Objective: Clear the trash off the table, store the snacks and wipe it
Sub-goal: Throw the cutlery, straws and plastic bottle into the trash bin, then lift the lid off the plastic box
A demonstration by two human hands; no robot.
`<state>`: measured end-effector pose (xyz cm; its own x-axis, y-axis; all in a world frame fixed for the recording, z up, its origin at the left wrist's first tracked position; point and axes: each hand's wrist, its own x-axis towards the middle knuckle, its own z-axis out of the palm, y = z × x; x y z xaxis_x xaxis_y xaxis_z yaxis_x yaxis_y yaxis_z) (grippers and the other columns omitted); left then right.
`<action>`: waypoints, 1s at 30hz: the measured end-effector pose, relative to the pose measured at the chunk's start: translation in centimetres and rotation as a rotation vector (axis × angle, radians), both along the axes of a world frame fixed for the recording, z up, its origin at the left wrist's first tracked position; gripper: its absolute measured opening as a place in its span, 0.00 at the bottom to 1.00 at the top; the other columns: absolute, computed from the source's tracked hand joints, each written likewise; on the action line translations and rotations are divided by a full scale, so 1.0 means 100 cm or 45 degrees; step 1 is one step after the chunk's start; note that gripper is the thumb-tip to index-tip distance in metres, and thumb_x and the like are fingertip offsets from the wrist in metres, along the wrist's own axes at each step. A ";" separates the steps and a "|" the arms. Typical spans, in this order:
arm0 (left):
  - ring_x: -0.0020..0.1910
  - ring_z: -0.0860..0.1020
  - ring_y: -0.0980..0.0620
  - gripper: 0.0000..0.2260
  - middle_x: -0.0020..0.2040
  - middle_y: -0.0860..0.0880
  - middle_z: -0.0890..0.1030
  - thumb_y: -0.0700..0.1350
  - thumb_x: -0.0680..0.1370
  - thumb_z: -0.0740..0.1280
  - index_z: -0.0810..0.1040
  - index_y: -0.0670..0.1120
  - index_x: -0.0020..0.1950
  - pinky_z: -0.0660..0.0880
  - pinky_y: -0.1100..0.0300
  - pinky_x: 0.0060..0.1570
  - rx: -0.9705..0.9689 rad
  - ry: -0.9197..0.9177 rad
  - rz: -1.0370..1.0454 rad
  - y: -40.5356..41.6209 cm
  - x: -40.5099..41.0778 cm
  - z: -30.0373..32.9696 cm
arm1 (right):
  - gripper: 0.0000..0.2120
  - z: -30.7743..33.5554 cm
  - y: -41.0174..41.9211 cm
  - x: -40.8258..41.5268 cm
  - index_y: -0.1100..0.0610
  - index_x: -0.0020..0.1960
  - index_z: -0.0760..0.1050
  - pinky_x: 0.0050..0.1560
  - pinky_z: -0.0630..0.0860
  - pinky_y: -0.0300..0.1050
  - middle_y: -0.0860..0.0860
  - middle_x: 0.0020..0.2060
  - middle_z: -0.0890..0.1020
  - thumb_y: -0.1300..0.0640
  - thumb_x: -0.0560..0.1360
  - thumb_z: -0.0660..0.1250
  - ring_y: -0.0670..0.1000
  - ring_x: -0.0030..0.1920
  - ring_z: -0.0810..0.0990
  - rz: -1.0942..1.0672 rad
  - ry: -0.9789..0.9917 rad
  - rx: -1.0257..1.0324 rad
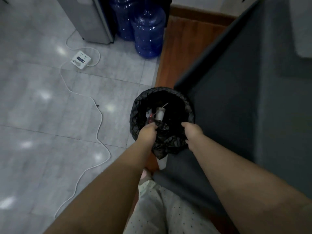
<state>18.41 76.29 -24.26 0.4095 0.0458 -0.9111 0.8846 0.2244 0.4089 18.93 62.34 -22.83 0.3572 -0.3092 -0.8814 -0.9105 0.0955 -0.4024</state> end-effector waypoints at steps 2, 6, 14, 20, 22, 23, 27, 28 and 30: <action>0.32 0.67 0.56 0.09 0.36 0.51 0.70 0.47 0.79 0.60 0.71 0.48 0.39 0.64 0.63 0.34 0.027 -0.068 -0.082 -0.007 0.002 0.021 | 0.19 0.036 0.004 -0.011 0.61 0.67 0.70 0.49 0.74 0.46 0.57 0.61 0.77 0.56 0.79 0.61 0.55 0.53 0.77 -0.003 -0.137 -0.006; 0.44 0.74 0.56 0.08 0.50 0.51 0.75 0.48 0.80 0.58 0.76 0.50 0.49 0.71 0.58 0.47 -0.068 -0.253 -0.191 -0.040 0.004 0.110 | 0.21 0.117 -0.002 -0.034 0.55 0.70 0.68 0.59 0.72 0.45 0.53 0.63 0.75 0.54 0.78 0.63 0.52 0.60 0.76 -0.035 -0.408 -0.084; 0.70 0.68 0.49 0.18 0.71 0.48 0.69 0.45 0.82 0.55 0.66 0.45 0.72 0.63 0.58 0.64 -0.097 -0.669 -0.417 -0.128 -0.005 0.227 | 0.13 0.243 -0.093 -0.071 0.52 0.62 0.73 0.55 0.67 0.35 0.44 0.55 0.76 0.56 0.78 0.63 0.42 0.55 0.74 0.022 -0.914 -0.415; 0.64 0.71 0.52 0.18 0.64 0.50 0.73 0.46 0.83 0.53 0.64 0.43 0.73 0.69 0.69 0.49 -0.239 -0.755 -0.543 -0.213 -0.026 0.271 | 0.07 0.267 -0.188 -0.103 0.55 0.55 0.75 0.46 0.68 0.31 0.48 0.48 0.78 0.60 0.77 0.66 0.45 0.49 0.76 -0.217 -1.032 -0.567; 0.53 0.75 0.56 0.18 0.60 0.50 0.75 0.46 0.83 0.53 0.63 0.44 0.73 0.71 0.72 0.42 -0.201 -0.796 -0.508 -0.239 -0.025 0.280 | 0.09 0.271 -0.224 -0.103 0.58 0.57 0.75 0.47 0.67 0.32 0.49 0.48 0.78 0.61 0.77 0.66 0.46 0.49 0.76 -0.248 -1.055 -0.592; 0.50 0.75 0.56 0.18 0.59 0.50 0.75 0.46 0.83 0.53 0.63 0.45 0.73 0.71 0.70 0.43 -0.159 -0.804 -0.474 -0.251 -0.020 0.283 | 0.10 0.274 -0.242 -0.100 0.59 0.57 0.75 0.46 0.66 0.31 0.50 0.48 0.78 0.61 0.77 0.65 0.47 0.49 0.75 -0.255 -1.073 -0.596; 0.54 0.74 0.51 0.21 0.63 0.50 0.71 0.51 0.81 0.55 0.62 0.47 0.73 0.70 0.59 0.53 0.029 -0.857 -0.320 -0.294 0.014 0.284 | 0.13 0.288 -0.317 -0.065 0.61 0.61 0.74 0.45 0.65 0.33 0.52 0.51 0.78 0.59 0.77 0.65 0.47 0.49 0.74 -0.154 -1.058 -0.677; 0.57 0.74 0.48 0.23 0.65 0.49 0.71 0.53 0.81 0.56 0.60 0.47 0.74 0.71 0.55 0.57 0.086 -0.876 -0.275 -0.302 0.024 0.284 | 0.15 0.291 -0.333 -0.054 0.59 0.63 0.73 0.48 0.66 0.35 0.52 0.55 0.77 0.57 0.77 0.65 0.48 0.51 0.74 -0.116 -1.042 -0.696; 0.63 0.71 0.44 0.27 0.67 0.49 0.68 0.54 0.80 0.57 0.55 0.48 0.76 0.68 0.50 0.63 0.169 -0.883 -0.127 -0.317 0.040 0.290 | 0.19 0.295 -0.361 -0.029 0.54 0.67 0.69 0.51 0.68 0.41 0.52 0.64 0.73 0.53 0.77 0.64 0.50 0.58 0.73 -0.055 -1.013 -0.714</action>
